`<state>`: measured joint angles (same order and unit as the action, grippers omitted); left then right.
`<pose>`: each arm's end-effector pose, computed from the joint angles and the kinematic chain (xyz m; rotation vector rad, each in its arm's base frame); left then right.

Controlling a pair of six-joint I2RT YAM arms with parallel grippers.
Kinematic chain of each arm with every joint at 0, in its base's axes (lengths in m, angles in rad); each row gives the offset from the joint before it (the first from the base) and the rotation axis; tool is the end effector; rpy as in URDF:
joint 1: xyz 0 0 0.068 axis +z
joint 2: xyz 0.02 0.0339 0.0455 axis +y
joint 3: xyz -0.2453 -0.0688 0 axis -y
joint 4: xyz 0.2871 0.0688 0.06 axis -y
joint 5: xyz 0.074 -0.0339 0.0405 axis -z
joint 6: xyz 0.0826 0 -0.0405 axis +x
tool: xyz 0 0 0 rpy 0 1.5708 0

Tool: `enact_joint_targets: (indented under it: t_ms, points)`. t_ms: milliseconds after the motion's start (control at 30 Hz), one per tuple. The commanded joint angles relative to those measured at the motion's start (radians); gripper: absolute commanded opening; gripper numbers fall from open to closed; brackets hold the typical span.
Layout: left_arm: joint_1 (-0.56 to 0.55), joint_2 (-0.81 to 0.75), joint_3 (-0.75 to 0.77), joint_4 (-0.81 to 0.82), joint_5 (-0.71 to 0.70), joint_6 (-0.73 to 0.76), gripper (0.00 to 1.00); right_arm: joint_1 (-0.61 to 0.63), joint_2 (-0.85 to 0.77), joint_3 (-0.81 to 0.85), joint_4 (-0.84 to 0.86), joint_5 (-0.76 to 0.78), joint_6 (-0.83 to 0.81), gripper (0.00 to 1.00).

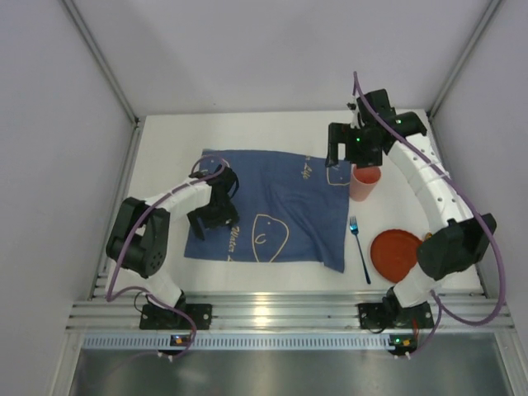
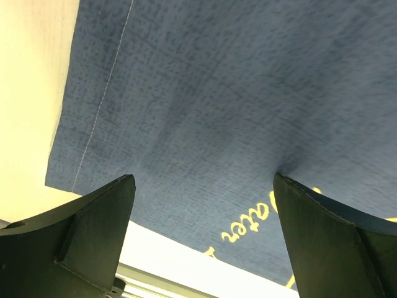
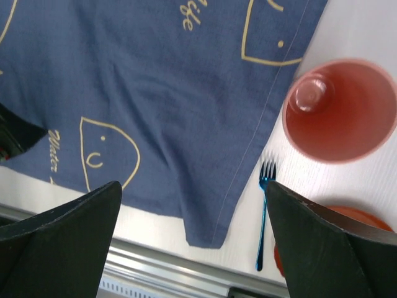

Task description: Set the dinner table for one person

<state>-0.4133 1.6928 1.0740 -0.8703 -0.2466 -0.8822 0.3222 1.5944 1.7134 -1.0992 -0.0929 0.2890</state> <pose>0.3113 -0.1145 0.0857 -0.6928 2.8369 0.2166 0.3682 0.1310 0.3226 -0.0794 2.5826 0.3510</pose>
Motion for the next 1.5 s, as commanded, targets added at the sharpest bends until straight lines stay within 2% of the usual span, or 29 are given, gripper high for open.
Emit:
enact_joint_targets:
  t_ms: [0, 400, 567, 700, 867, 1000, 1033, 1133, 1267, 1467]
  points:
    - [0.008, -0.053, -0.045, 0.048, -0.005, 0.020, 0.98, -0.028, 0.079, 0.139, 0.026, 0.047, -0.016, 1.00]
    - [0.010, -0.260, -0.224, -0.027, 0.020, -0.055, 0.98, -0.133, 0.295, 0.215, 0.027, 0.068, -0.007, 1.00]
    - [0.008, -0.343, -0.341, -0.019, 0.064, -0.104, 0.98, -0.132, 0.303, 0.111, 0.107, 0.039, -0.001, 1.00]
    - [0.008, -0.341, -0.397, -0.009, 0.083, -0.116, 0.98, -0.132, 0.288, 0.014, 0.177, -0.001, 0.006, 1.00]
    - [0.008, -0.311, -0.442, 0.091, 0.066, -0.116, 0.96, -0.132, 0.266, -0.035, 0.199, -0.027, 0.006, 1.00]
    - [0.008, -0.237, -0.442, 0.119, 0.073, -0.116, 0.55, -0.127, 0.236, -0.072, 0.205, -0.044, 0.009, 1.00]
    - [0.008, -0.228, -0.439, 0.117, 0.081, -0.116, 0.34, -0.129, 0.230, -0.078, 0.208, -0.050, 0.009, 1.00]
    - [0.008, -0.246, -0.436, 0.110, 0.086, -0.121, 0.16, -0.127, 0.213, -0.092, 0.219, -0.051, 0.007, 1.00]
    - [0.008, -0.281, -0.422, 0.057, 0.086, -0.127, 0.00, -0.127, 0.229, -0.083, 0.220, -0.048, 0.004, 1.00]
    - [-0.019, -0.432, -0.434, -0.078, 0.147, -0.185, 0.00, -0.127, 0.275, -0.041, 0.223, -0.051, 0.006, 1.00]
